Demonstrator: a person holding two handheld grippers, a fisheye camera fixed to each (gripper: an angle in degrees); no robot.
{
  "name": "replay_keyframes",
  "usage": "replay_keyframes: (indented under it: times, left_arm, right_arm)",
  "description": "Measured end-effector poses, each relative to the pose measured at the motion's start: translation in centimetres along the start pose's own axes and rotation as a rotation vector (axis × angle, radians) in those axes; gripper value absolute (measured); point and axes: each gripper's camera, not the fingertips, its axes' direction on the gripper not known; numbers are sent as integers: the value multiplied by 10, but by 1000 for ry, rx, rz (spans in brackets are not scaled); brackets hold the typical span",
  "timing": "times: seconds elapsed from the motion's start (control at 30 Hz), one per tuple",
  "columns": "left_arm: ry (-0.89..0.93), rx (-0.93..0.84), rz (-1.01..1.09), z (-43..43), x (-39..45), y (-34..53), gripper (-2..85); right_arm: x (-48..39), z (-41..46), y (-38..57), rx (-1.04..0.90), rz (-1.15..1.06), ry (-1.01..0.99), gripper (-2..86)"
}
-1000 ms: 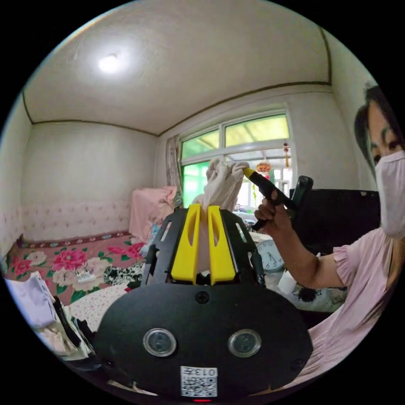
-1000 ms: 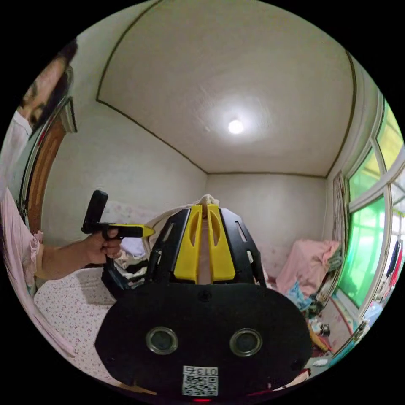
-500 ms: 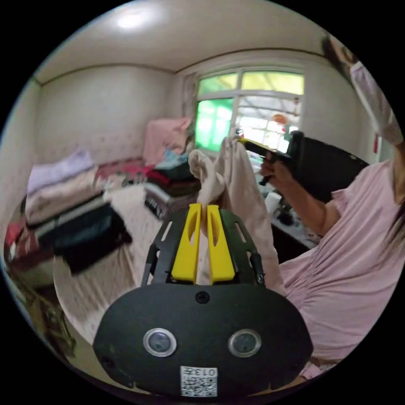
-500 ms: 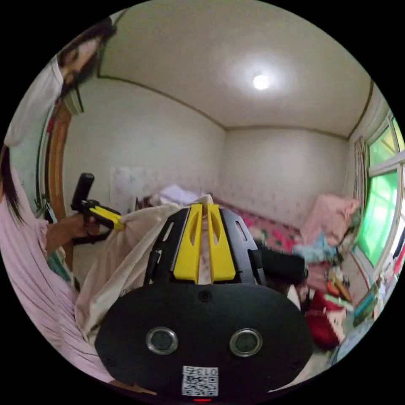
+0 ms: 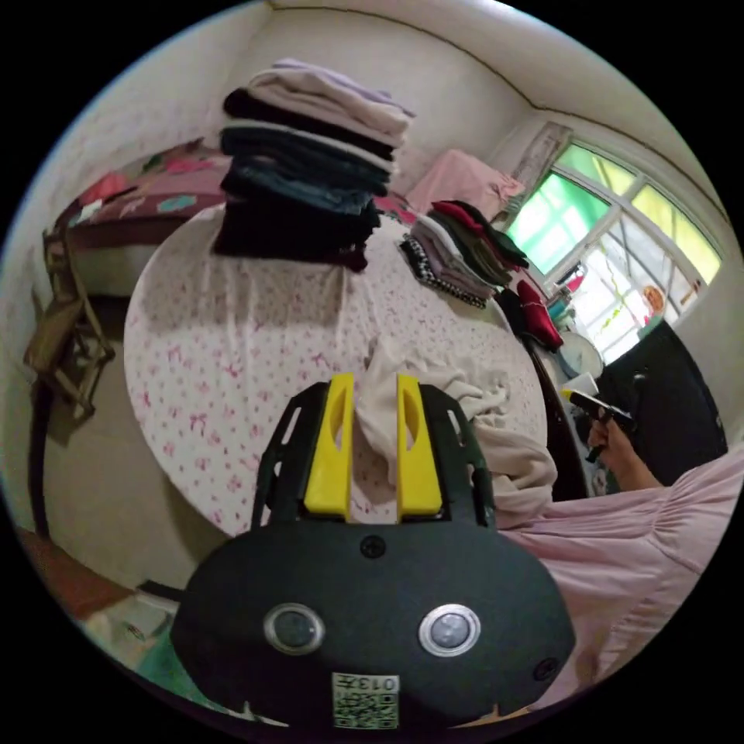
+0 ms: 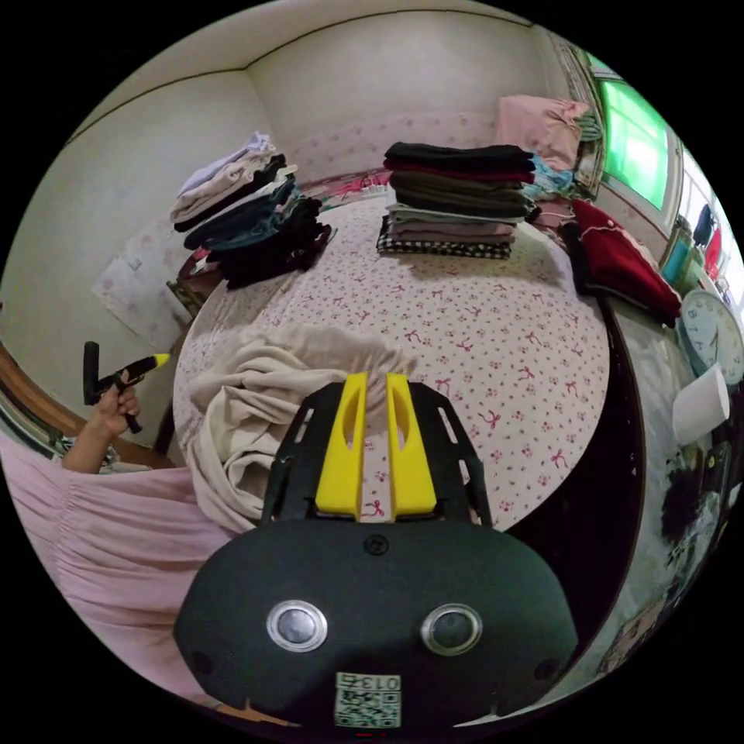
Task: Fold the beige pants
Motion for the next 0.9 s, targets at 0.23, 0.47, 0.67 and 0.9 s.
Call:
replay_keyframes:
  times: [0.23, 0.47, 0.67, 0.9]
  left_arm:
    - [-118, -203, 354, 71, 45, -54, 131]
    - [-109, -473, 304, 143, 43, -47, 60]
    - [223, -114, 160, 19, 28, -71, 39]
    - [204, 375, 138, -178, 10, -58, 36]
  right_arm:
    - [-22, 16, 9, -138, -122, -300, 102]
    - [-76, 63, 22, -385, -347, -449, 55]
    - [-22, -2, -29, -183, -324, -393, 29]
    - [75, -176, -76, 340, -269, -366, 22]
